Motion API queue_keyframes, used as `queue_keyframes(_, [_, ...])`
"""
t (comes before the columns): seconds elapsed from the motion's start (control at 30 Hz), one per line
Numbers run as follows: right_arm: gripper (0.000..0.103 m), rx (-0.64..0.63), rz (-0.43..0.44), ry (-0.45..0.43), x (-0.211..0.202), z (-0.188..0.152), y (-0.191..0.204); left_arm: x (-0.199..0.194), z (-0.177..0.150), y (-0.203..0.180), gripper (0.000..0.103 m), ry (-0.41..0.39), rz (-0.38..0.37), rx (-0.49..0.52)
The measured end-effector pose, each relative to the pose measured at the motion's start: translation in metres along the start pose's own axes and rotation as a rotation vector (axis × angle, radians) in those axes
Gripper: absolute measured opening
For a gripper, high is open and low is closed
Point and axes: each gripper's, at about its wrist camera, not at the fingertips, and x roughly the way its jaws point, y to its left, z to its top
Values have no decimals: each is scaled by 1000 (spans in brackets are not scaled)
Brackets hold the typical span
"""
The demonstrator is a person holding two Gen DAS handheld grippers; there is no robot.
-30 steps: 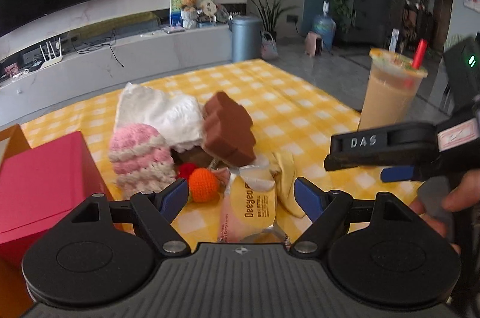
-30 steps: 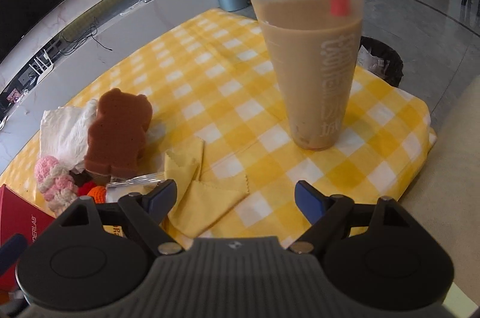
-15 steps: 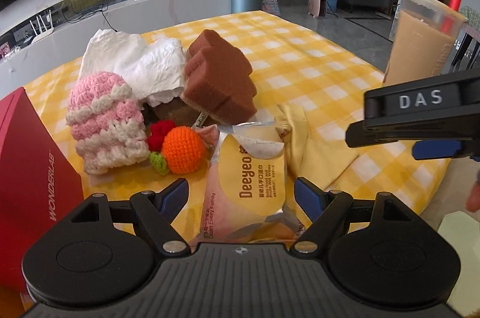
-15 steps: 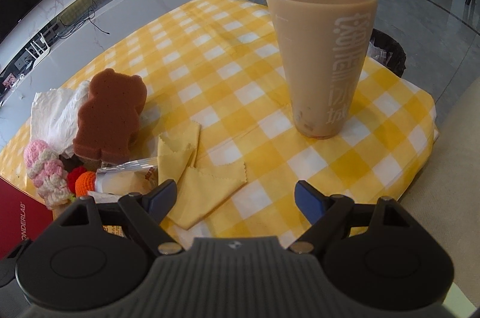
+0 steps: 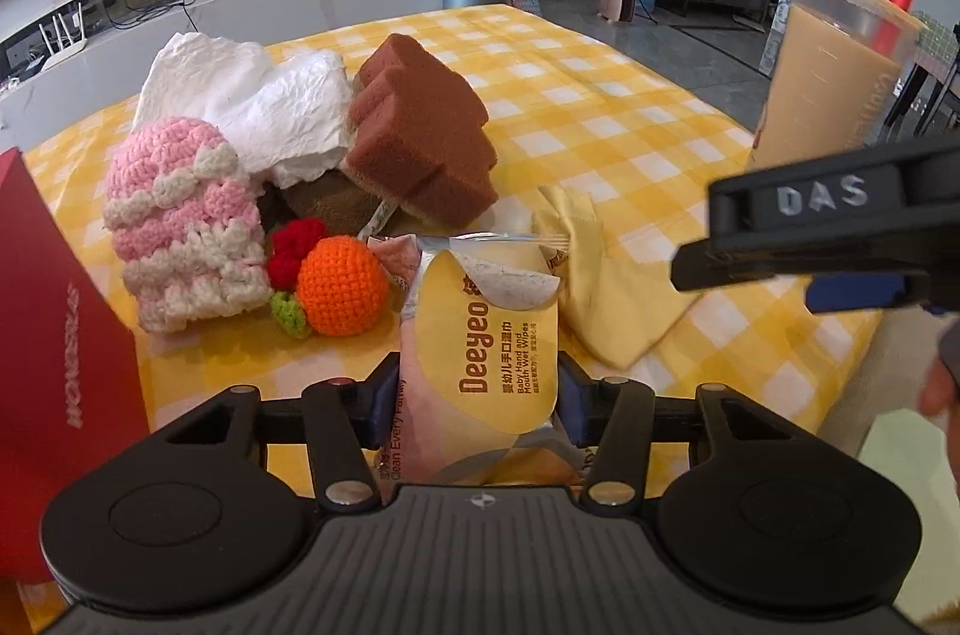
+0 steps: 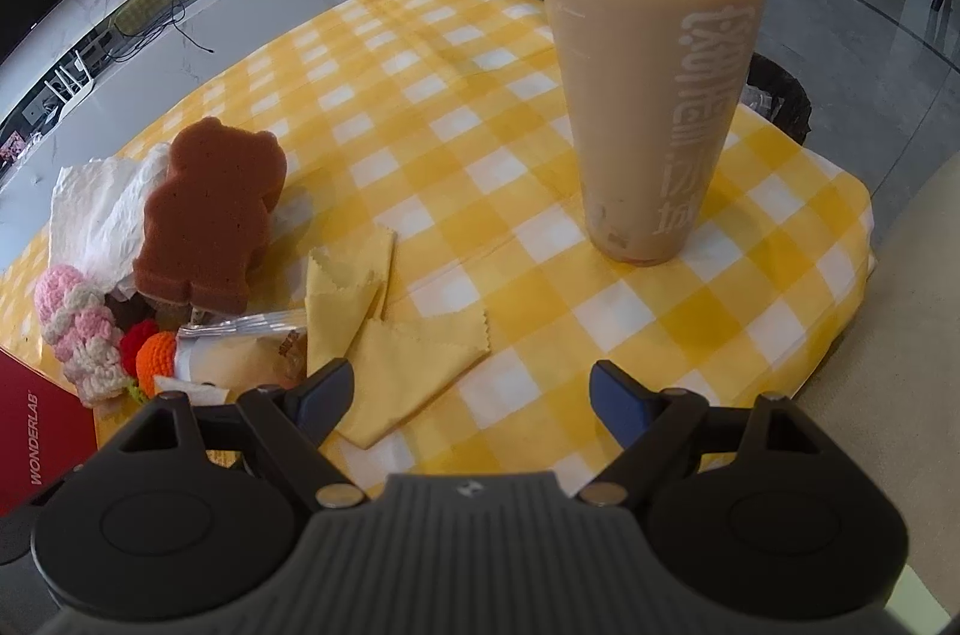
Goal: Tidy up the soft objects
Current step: 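Grasp the Deeyeo snack bag with the left gripper, then grasp the yellow cloth with the right gripper and lift it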
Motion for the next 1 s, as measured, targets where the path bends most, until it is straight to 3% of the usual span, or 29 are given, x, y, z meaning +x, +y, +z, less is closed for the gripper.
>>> queue_keyframes(0.3, [84,-69,12,15,8,1,20,-20,-22,6,59,-13,50,-3])
queue_keyframes(0.6, [84,-42,1,73,29,7,22,-26,-28,20,59,-20,16,-59])
queue_keyframes(1.0, [84,-57,20,62,33,12,40,-26,-33,33,59,-26,-38,-106])
